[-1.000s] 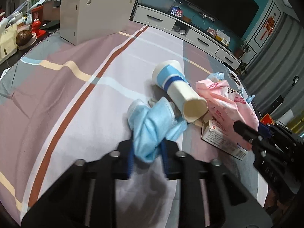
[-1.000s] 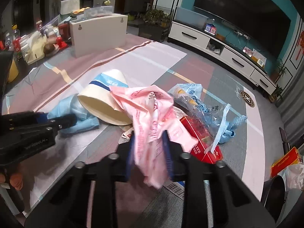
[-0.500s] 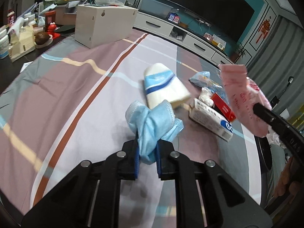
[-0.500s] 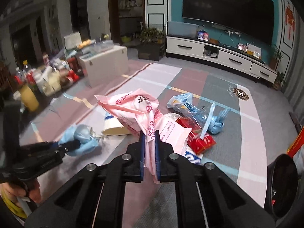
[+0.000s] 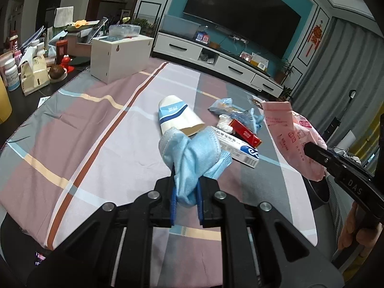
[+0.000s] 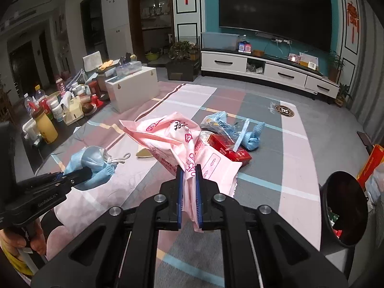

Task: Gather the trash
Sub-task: 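Carry the blue mask and pink bag over to the black bin with both tools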

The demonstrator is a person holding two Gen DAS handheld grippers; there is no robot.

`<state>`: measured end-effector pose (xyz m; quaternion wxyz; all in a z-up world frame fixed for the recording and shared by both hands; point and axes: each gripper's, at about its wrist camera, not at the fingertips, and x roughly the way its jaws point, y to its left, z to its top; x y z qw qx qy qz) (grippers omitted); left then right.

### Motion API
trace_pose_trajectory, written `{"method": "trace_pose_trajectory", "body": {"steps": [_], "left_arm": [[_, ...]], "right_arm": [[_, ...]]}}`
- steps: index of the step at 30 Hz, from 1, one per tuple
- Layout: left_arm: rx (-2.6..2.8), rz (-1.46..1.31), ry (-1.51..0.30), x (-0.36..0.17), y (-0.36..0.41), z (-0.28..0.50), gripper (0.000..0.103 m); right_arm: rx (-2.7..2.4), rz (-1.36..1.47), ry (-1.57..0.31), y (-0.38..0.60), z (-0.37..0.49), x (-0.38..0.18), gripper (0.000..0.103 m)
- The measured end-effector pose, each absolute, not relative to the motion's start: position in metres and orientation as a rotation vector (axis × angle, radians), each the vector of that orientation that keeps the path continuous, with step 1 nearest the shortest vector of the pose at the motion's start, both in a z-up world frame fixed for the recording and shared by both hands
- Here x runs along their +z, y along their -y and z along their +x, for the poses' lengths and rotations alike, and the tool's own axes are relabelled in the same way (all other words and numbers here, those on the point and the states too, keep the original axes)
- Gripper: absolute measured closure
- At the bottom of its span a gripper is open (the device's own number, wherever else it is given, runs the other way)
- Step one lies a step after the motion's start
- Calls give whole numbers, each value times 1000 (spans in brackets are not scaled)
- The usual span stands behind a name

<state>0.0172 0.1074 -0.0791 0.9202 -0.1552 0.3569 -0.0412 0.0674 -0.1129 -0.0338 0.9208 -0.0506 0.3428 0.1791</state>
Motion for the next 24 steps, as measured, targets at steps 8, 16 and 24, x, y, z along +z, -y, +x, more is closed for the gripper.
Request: {"method": "trace_pose_trajectory", "body": {"steps": [8, 16, 24], "left_arm": [[-93, -314, -704, -67, -105, 4, 89], [-115, -300, -679, -55, -95, -3, 89], [-145, -279, -653, -42, -79, 0, 89]], "right_arm": [[363, -99, -689, 119, 54, -27, 93], [355, -94, -671, 126, 45, -22, 93], [326, -70, -652, 146, 41, -16, 93]]}}
